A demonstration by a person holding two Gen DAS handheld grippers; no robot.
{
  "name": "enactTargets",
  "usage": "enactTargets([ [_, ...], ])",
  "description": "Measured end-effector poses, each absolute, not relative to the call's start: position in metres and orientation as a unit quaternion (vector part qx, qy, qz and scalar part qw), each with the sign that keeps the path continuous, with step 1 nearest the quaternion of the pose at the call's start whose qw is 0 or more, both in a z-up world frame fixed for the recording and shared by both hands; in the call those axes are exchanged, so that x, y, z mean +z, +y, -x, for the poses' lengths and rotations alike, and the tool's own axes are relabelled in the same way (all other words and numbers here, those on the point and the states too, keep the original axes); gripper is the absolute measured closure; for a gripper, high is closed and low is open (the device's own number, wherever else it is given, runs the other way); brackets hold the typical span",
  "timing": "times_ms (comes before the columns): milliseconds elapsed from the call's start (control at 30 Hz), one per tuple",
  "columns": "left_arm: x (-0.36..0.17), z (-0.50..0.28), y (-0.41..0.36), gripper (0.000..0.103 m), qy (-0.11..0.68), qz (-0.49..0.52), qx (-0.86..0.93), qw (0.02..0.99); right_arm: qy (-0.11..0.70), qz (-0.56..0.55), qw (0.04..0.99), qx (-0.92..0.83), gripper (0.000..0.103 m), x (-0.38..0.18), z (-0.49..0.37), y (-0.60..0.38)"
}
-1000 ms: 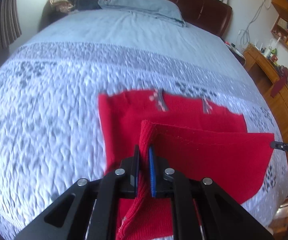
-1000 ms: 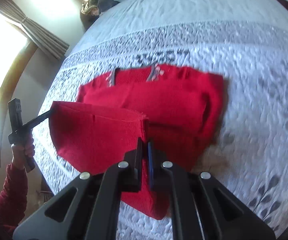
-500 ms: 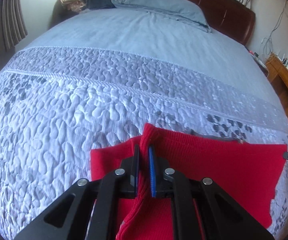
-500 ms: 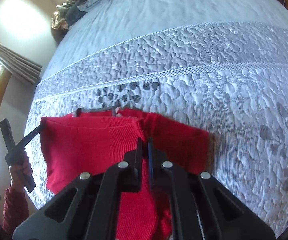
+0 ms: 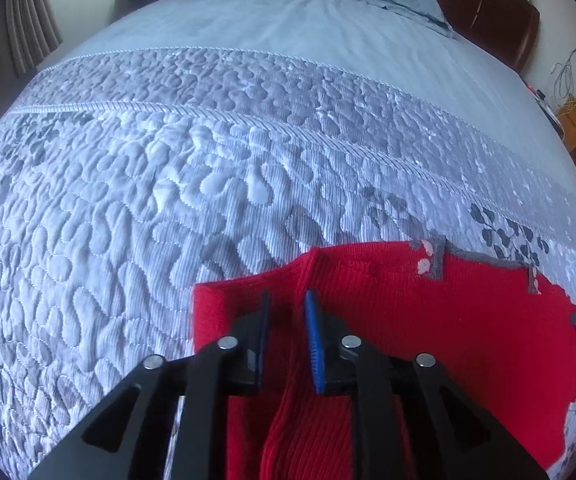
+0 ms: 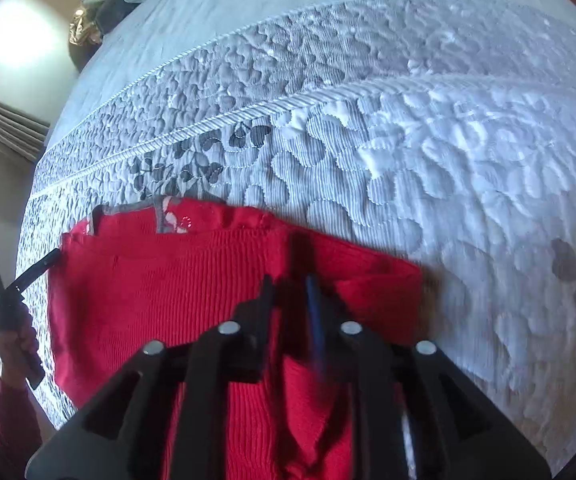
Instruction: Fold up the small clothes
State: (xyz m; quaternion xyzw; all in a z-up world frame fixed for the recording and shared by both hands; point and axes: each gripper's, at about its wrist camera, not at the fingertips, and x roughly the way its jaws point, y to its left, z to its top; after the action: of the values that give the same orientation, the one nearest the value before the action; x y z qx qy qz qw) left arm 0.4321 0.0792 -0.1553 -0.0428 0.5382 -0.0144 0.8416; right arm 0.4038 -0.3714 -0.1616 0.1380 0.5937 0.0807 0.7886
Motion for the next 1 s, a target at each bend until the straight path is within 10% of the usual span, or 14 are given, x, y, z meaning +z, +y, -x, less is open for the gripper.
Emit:
enactTargets([
  [133, -0.133, -0.389, 0.079, 0.057, 0.545, 0.004, -0.046, 0.837, 0.588, -0.113, 0.795, 0.094, 0.068, -0.14, -0.361, -0.374],
  [567, -0.16, -0.253, 0.095, 0.052, 0.602, 0.022, -0.075, 0.794, 0.629, -0.148, 0.741, 0.184, 0.06, -0.157, -0.222, -0.361],
  [667, -0.162, -0.252, 0.092, 0.056, 0.6, 0.019, -0.066, 0.797, 0.64, -0.143, 0.732, 0.188, 0.098, -0.161, -0.219, -0.351],
  [1000, -0.169, -0.255, 0.1, 0.067, 0.611, 0.029, -0.058, 0.789, 0.668, -0.123, 0.717, 0.153, 0.099, -0.177, -0.199, -0.355],
])
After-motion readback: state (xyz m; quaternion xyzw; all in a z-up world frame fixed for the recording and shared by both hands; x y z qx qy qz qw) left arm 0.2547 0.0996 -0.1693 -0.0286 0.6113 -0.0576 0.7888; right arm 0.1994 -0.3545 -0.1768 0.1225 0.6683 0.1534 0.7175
